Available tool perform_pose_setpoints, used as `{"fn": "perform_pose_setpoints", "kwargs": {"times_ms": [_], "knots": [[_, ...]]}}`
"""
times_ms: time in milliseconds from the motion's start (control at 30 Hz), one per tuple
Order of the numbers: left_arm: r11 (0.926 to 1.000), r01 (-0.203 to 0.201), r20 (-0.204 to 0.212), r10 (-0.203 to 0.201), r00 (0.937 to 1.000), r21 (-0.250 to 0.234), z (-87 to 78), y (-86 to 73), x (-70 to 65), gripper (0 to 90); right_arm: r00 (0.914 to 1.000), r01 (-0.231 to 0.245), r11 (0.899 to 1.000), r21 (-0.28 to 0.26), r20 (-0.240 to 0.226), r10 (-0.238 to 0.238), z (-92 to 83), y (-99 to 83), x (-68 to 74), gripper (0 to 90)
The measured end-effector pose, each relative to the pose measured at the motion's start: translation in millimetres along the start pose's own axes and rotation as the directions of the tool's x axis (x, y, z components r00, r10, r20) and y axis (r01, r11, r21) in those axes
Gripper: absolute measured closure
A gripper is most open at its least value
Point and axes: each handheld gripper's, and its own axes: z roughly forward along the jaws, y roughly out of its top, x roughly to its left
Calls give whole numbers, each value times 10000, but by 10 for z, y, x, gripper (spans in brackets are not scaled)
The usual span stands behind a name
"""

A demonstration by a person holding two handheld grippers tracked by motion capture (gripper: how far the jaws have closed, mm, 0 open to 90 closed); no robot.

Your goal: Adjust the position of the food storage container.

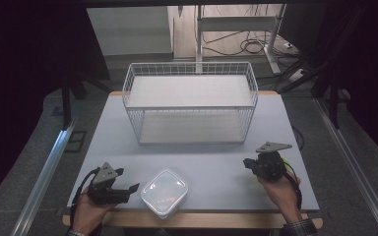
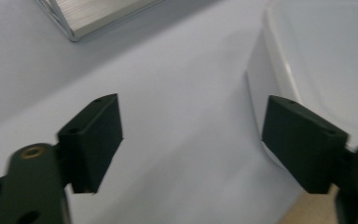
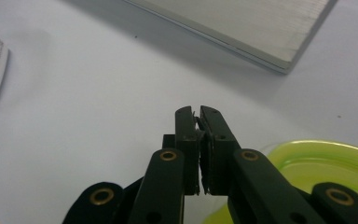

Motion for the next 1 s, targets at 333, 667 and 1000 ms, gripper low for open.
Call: {"fn": "perform_pose_setpoints", "kwargs": {"times_ms": [333,667,1000], "knots": [[9988,-182,989,136,9950,456,-151,-156,-203,600,9991,407,9992,-59,-95,-408,56,24,125,754],[9919,-615,2071,374,9776,1112,-140,-174,-351,862,9973,712,9975,-36,-150,-713,106,27,199,673],[9838,-979,2789,528,9589,1504,17,-133,-455,878,9961,823,9966,39,-315,-821,145,33,260,653]]}}
